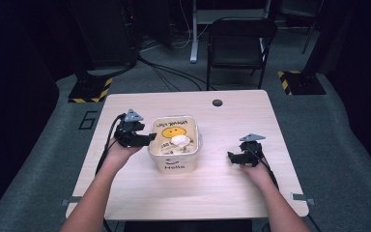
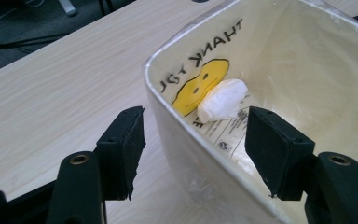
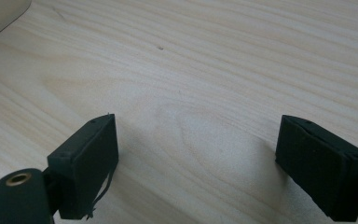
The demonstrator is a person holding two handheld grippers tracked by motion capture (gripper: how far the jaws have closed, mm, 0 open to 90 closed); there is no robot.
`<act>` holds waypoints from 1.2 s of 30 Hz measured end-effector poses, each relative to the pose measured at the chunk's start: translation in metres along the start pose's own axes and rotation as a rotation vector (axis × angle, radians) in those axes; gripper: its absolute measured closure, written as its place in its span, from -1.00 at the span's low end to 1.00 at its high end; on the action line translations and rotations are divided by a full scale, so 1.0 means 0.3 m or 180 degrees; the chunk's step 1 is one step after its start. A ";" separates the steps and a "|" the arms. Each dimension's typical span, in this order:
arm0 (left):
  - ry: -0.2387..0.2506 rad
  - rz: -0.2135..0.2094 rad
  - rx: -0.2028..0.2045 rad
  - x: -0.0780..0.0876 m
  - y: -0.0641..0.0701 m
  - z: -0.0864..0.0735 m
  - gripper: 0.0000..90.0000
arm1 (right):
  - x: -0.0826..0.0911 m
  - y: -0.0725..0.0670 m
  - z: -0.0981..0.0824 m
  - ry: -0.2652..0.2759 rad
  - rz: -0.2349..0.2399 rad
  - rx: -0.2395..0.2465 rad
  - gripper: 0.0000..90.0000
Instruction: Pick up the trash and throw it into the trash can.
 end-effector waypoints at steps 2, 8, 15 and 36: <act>0.0010 0.0036 0.0012 0.011 -0.012 -0.006 -0.16 | 0.000 0.000 0.000 -0.0001 -0.0001 -0.0001 -0.73; 0.0066 0.0087 0.0149 0.035 -0.047 -0.039 -0.16 | 0.000 -0.001 0.000 0.0001 0.0003 -0.0005 -0.73; 0.0056 0.0136 0.0222 0.044 -0.075 -0.084 -0.16 | 0.000 0.000 0.000 -0.0001 0.0001 -0.0001 -0.73; -0.0015 0.0228 0.0452 0.025 -0.135 -0.241 -0.16 | 0.000 -0.001 0.000 0.0001 0.0012 -0.0005 -0.73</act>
Point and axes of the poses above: each handheld gripper's, and its own axes: x roughly backward along the jaws, z roughly out of its top, y roughly to its right, the point moved 7 cm from there along -x, roughly forward along the jaws, and after that the axes turned 5 degrees about -z, right-handed, at the moved point
